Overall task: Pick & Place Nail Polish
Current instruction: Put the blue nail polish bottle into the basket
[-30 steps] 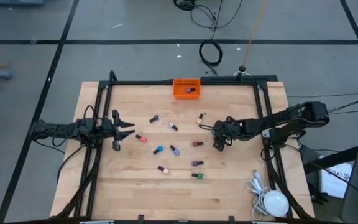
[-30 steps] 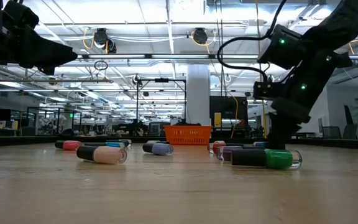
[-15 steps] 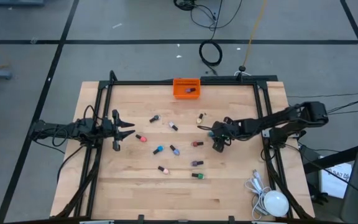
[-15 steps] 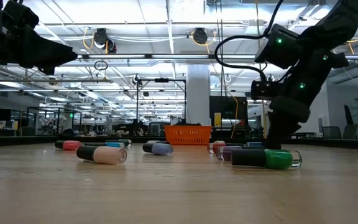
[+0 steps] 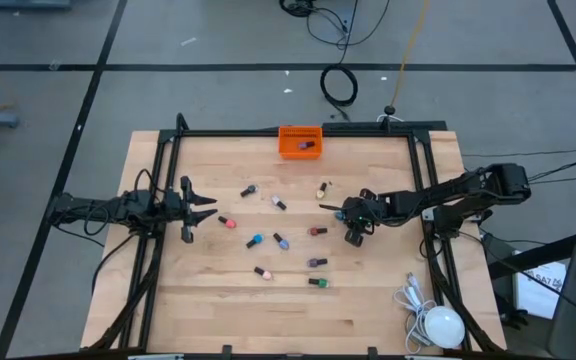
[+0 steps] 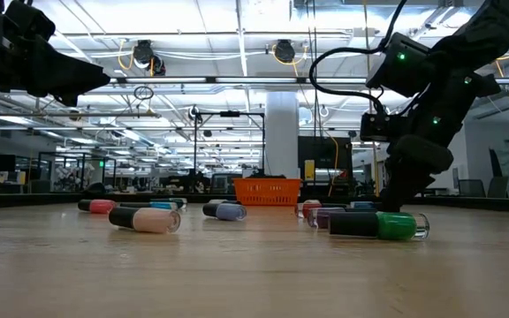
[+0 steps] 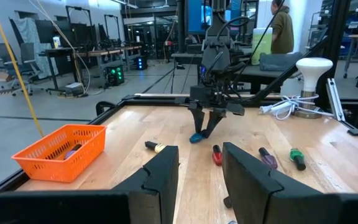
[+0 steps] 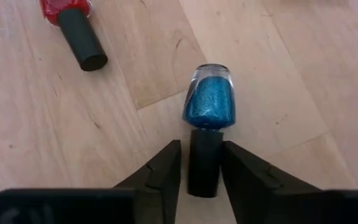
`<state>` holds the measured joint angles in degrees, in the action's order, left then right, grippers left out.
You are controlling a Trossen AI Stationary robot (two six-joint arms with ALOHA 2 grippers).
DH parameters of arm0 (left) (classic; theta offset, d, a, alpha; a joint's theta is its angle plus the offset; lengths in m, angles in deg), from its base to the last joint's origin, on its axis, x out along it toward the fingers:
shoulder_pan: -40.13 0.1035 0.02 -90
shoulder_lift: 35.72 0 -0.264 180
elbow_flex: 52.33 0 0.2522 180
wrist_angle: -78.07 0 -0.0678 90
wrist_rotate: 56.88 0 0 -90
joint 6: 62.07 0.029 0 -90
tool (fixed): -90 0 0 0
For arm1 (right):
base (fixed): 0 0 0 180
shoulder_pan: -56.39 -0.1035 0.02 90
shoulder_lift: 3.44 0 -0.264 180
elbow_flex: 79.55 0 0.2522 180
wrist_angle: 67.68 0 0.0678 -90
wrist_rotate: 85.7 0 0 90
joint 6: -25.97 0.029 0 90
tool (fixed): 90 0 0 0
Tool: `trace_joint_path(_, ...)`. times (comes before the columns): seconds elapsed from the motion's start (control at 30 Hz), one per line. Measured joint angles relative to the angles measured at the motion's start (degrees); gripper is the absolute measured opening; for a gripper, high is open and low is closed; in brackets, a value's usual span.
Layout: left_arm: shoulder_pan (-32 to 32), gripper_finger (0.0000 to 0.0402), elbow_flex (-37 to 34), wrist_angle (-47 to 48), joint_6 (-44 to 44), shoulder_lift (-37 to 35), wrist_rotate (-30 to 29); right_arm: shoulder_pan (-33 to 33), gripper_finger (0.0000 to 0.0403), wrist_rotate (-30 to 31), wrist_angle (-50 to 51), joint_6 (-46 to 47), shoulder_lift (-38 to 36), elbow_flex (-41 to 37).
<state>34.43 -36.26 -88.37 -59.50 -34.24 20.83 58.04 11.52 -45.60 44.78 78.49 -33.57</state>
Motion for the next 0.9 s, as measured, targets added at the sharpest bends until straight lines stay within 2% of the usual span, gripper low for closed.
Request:
trace_joint_path(0.3, 0.0, 0.0124, 0.0, 0.0, 0.0, 0.01, -0.02, 0.0, 0.0055, -0.01, 0.04, -0.24, 0.0, 0.0)
trace_joint_path(0.57, 0.0, 0.0124, 0.0, 0.0, 0.0, 0.01, -0.04, 0.0, 0.0053, -0.45, -1.22, -0.46, -0.91, -0.15)
trace_joint_path(0.9, -0.02, 0.0124, 0.01, 0.01, 0.0, 0.0, -0.07, 0.0, 0.0053, -0.41, -5.39, 0.0, -6.83, -0.26)
